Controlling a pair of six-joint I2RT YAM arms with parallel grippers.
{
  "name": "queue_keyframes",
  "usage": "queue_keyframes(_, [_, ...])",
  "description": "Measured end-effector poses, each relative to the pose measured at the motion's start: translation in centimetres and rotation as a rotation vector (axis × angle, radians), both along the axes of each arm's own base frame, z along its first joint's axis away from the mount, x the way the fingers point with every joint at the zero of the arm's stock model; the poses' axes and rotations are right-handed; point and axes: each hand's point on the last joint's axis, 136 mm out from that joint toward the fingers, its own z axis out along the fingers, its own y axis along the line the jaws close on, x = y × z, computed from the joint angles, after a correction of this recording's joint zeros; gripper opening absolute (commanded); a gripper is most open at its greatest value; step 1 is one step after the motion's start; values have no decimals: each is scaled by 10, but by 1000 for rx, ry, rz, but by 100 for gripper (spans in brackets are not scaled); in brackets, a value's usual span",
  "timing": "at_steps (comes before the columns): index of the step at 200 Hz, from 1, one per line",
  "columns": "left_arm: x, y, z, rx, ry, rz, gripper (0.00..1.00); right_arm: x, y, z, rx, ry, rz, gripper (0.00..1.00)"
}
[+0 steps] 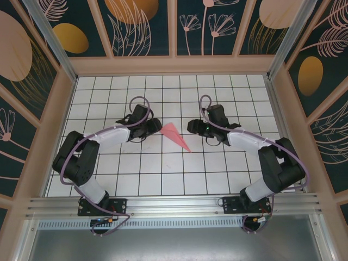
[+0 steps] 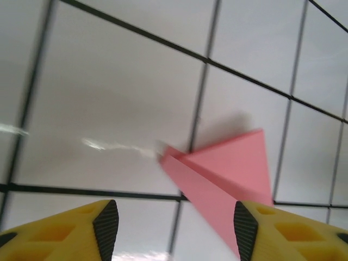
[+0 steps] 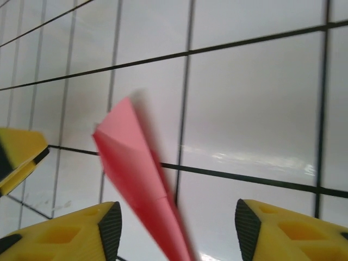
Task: Fold a paper plane with a square sheet of paper (pick it up from the middle)
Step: Fold the wing for the fifth time at the center of the table, then turn over a paper plane at the center of the table.
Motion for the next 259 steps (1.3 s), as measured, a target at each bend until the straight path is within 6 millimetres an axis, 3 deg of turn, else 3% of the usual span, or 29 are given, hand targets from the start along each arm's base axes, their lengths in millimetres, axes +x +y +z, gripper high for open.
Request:
queue_keyframes(37, [-11,-51,2,-22,25,-42,69,-2,-29,-15,-52,13,-82,67])
queue_keyframes(85, [-7,-79,-12,40,72,-41,68,-5,-43,-22,-74,21,-118,67])
queue_keyframes(166, [-26,-69,-28,98,143,-4,47,-3,-48,-21,-75,21,-137,67])
queue_keyframes(197, [-30,-65,-25,79,141,14,34,-3,-48,-21,-70,25,-142,66])
queue_keyframes(244, [-31,-64,-26,50,138,43,23,-3,-48,-22,-65,31,-150,66])
queue_keyframes(259, [-30,-66,-26,40,131,47,14,-3,-48,-22,-65,31,-150,66])
